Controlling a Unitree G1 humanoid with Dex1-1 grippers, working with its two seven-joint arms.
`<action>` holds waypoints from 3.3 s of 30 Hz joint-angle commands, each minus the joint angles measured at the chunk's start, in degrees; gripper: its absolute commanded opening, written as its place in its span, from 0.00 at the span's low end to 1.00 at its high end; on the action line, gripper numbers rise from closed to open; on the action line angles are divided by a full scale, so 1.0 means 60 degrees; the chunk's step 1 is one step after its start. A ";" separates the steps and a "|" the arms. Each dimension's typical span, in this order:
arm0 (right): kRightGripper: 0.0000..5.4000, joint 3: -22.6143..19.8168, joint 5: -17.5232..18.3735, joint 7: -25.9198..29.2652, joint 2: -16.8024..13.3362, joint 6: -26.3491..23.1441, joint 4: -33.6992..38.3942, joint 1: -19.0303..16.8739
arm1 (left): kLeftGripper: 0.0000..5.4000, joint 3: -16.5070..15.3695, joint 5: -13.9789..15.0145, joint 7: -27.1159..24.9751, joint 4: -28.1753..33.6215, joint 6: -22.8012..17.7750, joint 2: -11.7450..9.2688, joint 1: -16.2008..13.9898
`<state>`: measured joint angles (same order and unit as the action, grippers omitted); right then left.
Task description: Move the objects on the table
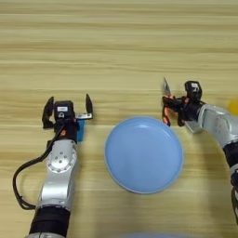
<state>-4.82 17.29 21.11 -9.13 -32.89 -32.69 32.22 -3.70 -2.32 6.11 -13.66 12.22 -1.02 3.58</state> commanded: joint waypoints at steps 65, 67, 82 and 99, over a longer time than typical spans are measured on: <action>1.00 0.0385 -0.1142 -0.0170 0.0382 0.1888 0.1667 -0.0680 | 1.00 -0.0035 -0.0069 0.0018 -0.0097 0.0042 -0.0092 0.0078; 1.00 0.0448 -0.1188 -0.0243 0.0342 0.1870 0.2272 -0.0840 | 1.00 -0.0039 -0.0070 0.0017 -0.0094 0.0043 -0.0099 0.0069; 1.00 0.0303 -0.1356 -0.0902 -0.0365 0.1183 0.7091 -0.1979 | 1.00 -0.0056 -0.0092 -0.0014 -0.0064 0.0050 -0.0150 -0.0003; 1.00 -0.1578 -0.0761 -0.1054 -0.1488 0.0593 1.0060 -0.3799 | 1.00 -0.0030 -0.0146 0.0014 0.0083 0.0046 -0.0184 -0.0146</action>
<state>-13.20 12.08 15.13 -17.13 -28.25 25.83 11.13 -4.08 -2.39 6.05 -13.74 12.66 -1.74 3.02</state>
